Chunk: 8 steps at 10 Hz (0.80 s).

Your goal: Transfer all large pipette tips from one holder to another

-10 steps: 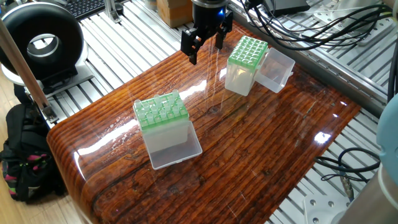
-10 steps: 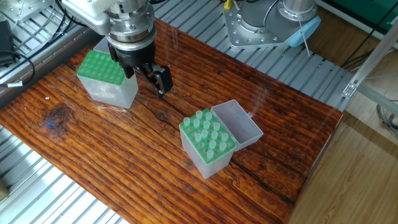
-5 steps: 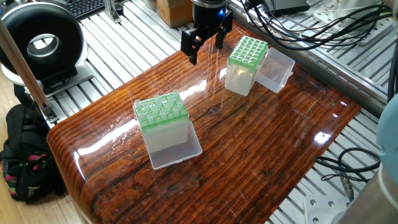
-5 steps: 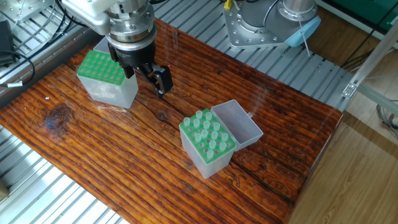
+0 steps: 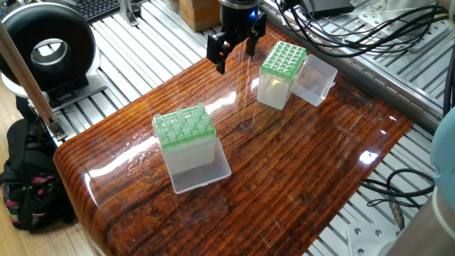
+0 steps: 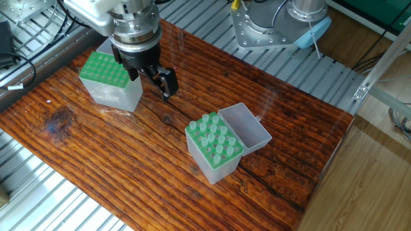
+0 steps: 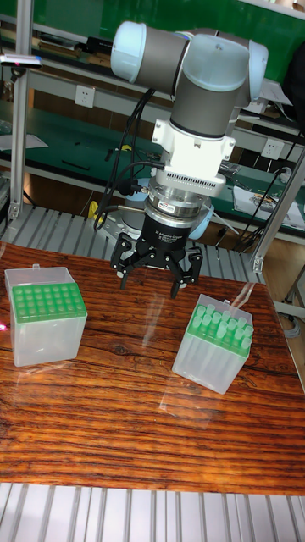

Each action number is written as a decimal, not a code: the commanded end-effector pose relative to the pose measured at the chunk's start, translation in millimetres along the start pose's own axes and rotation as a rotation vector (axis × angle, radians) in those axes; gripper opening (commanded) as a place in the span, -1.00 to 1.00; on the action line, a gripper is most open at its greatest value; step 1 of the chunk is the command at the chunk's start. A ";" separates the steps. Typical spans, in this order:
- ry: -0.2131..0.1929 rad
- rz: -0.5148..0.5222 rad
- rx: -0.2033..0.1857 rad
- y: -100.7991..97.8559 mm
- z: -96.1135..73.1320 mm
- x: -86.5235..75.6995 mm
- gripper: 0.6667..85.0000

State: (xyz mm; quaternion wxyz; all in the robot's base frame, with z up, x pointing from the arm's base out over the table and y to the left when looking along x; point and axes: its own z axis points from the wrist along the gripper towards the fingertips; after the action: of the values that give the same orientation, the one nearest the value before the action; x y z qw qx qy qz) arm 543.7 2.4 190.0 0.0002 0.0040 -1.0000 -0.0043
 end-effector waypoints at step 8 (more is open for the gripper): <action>-0.205 -0.038 0.013 3.3 1.6 -53.1 -0.99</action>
State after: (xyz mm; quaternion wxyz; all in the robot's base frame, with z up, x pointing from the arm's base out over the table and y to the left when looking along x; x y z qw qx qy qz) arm 591.0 3.5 187.5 -0.0902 0.0221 -0.9957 0.0065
